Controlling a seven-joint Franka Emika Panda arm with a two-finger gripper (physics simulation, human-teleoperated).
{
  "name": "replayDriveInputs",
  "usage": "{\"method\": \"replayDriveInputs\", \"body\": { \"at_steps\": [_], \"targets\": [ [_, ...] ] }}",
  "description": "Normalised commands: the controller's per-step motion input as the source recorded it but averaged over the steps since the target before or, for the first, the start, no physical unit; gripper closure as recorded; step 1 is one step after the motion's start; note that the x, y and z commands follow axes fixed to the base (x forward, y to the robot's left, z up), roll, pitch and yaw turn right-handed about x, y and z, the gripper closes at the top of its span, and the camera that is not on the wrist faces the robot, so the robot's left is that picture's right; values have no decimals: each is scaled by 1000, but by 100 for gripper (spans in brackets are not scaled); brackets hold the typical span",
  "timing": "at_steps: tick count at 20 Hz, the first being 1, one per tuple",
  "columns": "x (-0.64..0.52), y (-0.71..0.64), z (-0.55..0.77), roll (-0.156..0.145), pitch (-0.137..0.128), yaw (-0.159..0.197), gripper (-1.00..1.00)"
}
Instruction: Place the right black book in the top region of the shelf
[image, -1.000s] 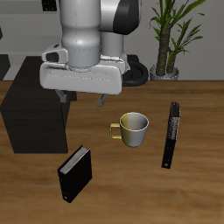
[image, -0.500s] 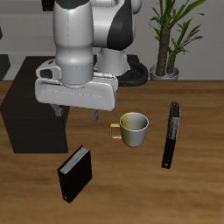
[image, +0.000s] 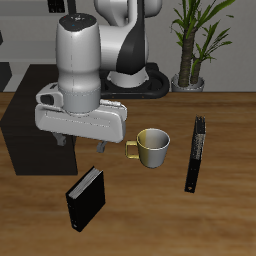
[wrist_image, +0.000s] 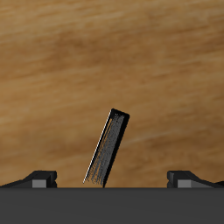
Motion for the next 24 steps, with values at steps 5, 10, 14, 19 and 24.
{"method": "replayDriveInputs", "body": {
  "at_steps": [5,10,14,19,24],
  "targets": [
    [28,5,-261,3,4,-29,-100],
    [66,6,-316,-5,20,-18,-100],
    [107,-61,-368,-8,36,-29,-100],
    [48,53,-353,8,46,-20,-100],
    [32,67,-296,5,38,-6,-100]
  ]
}}
